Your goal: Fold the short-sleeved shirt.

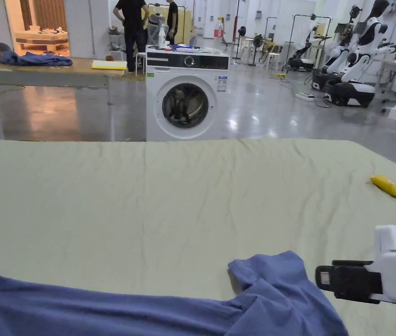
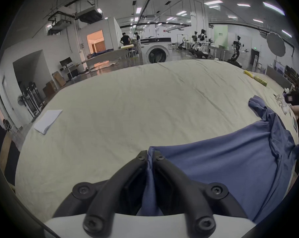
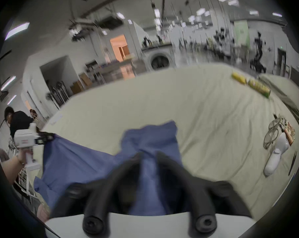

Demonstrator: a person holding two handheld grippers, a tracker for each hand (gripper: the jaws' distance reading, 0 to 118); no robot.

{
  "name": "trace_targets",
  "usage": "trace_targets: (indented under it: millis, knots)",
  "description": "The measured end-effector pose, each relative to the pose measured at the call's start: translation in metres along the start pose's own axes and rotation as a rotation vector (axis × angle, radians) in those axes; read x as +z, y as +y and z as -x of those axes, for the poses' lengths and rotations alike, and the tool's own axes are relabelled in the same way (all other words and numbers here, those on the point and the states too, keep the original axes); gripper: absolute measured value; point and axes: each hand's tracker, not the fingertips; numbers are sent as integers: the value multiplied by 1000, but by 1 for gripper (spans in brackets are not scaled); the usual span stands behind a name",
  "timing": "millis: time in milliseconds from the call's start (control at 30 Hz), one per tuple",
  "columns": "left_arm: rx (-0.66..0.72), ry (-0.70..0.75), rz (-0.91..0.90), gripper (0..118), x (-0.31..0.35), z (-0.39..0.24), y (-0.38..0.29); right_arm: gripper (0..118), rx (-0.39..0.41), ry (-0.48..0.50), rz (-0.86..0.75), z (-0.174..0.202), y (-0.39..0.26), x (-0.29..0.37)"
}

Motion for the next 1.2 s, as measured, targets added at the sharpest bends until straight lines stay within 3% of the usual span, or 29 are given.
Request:
trace_targets:
  millis: [33, 100, 133, 267, 333, 433, 467, 600, 667, 700, 800, 900, 1200]
  knots:
    - [-2, -1, -1, 0, 2, 0, 1, 115, 4, -38, 57, -5, 6, -12]
    - [12, -8, -7, 0, 8, 1, 2, 111, 32, -67, 19, -11, 13, -30]
    - [16, -8, -7, 0, 9, 0, 2, 109, 26, -131, 33, -13, 18, -37]
    - [4, -1, 17, 0, 6, 1, 0, 108, 47, -196, 226, -24, 25, -96]
    - [1, 3, 31, 0, 3, 0, -3, 106, 85, -270, 263, -14, 22, -115]
    - [9, 9, 48, 0, -1, 2, -6, 99, 115, -265, 276, 3, 15, -128]
    - [22, 8, 51, 0, -2, 2, -8, 96, 149, -303, 258, 13, 15, -124]
    - [27, 7, 70, 0, -9, 3, -14, 41, 180, -185, 292, 30, 17, -111]
    - [31, 9, 83, 0, -11, 4, -18, 5, 213, -160, 317, 32, 14, -107]
    - [40, 11, 86, 0, -10, 4, -19, 0, 243, -183, 305, 34, 11, -101]
    - [84, 15, 63, 0, 3, 7, -19, 0, 205, -149, 178, 29, 7, -75]
    - [122, 9, -1, 0, 30, 10, -8, 0, 97, -86, 34, 27, 8, -35]
    - [136, 24, -252, 0, 159, 20, 59, 0, 160, -96, -262, 66, 52, 120]
